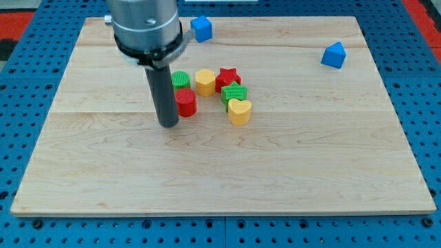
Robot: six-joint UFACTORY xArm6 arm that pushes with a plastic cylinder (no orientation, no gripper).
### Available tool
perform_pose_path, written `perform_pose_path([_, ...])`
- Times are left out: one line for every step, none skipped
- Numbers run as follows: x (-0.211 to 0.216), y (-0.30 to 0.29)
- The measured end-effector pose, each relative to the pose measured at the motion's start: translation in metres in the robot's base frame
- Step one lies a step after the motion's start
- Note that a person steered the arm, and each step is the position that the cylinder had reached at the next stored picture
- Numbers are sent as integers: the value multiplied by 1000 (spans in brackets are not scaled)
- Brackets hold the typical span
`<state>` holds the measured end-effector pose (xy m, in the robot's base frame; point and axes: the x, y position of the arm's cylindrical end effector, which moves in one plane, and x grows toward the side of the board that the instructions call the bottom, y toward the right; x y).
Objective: Slide the blue triangle towards left
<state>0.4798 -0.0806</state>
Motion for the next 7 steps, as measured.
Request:
perform_pose_path([47, 61])
perform_pose_path([52, 147])
perform_pose_path([33, 225])
perform_pose_path([-14, 289])
perform_pose_path([-76, 317])
perform_pose_path([-126, 323])
perform_pose_path([-165, 309])
